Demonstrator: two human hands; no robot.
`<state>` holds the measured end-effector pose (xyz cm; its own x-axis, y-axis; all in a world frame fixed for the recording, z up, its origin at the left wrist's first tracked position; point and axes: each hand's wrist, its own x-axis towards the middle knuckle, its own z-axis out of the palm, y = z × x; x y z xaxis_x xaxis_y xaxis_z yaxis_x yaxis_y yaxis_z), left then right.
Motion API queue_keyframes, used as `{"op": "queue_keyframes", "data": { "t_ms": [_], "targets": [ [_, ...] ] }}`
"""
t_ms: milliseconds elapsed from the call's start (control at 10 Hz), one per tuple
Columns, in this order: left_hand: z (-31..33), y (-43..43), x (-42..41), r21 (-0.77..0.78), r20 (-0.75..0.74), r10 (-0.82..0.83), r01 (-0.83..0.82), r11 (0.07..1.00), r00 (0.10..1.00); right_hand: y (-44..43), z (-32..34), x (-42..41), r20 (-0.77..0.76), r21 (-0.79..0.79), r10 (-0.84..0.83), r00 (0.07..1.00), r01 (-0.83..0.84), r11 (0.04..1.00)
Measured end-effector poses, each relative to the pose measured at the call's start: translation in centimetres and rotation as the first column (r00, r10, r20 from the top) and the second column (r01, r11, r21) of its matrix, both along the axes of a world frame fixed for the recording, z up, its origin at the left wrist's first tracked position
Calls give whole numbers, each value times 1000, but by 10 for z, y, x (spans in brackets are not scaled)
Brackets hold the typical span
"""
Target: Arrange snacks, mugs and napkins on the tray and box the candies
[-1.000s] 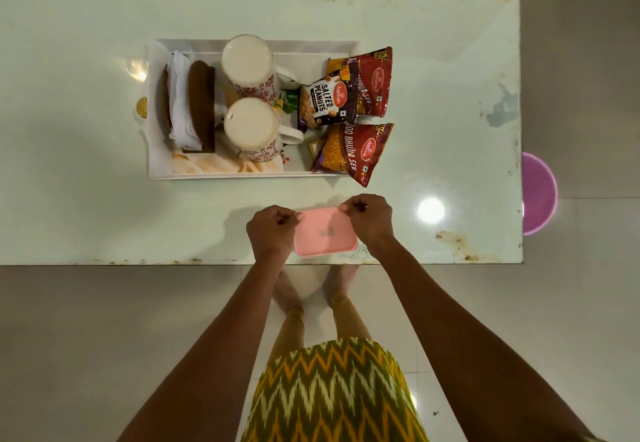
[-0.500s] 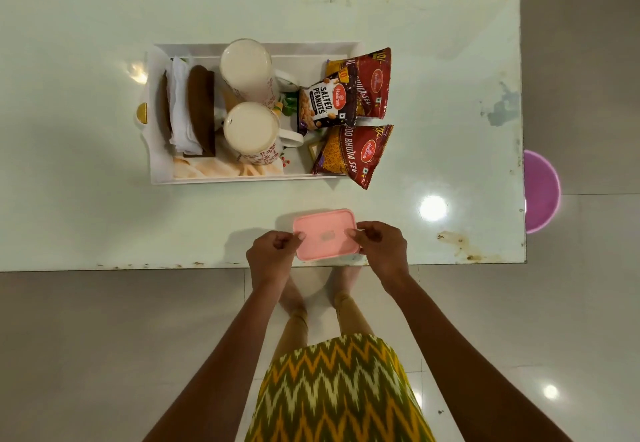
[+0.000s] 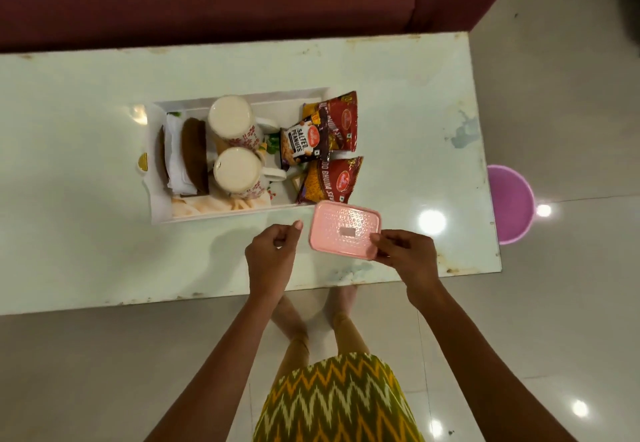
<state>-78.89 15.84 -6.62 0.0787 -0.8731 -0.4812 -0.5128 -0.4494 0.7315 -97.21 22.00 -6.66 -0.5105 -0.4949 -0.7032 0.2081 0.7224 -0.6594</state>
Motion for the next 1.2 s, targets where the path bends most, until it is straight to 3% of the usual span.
{"op": "queue_keyframes", "data": {
  "t_ms": [100,200,300,500,900,1100,1200],
  "targets": [
    [17,-10,-14,4,-56,21,-21,1000,998,-11,20,-26,102,-67,-268,958,276,959],
    [25,-15,-26,-2,-54,-5,5,1000,999,-31,24,-43,251,-62,-520,816,550,833],
    [27,-16,-36,24,-47,-36,38,999,998,-55,15,-49,296,4,-637,712,666,746],
    [25,-19,-44,70,-26,-62,63,996,998,-86,-19,-43,333,70,-665,669,685,725],
    [19,-17,-44,107,5,0,-1,994,1000,-97,-37,-35,314,140,-630,711,621,771],
    [27,-23,-41,69,24,-28,26,997,999,-91,-26,-40,31,145,-414,910,406,903],
    [33,-28,-37,29,54,-64,62,998,997,-88,-15,-43,-145,90,-304,942,319,944]
  ]
}}
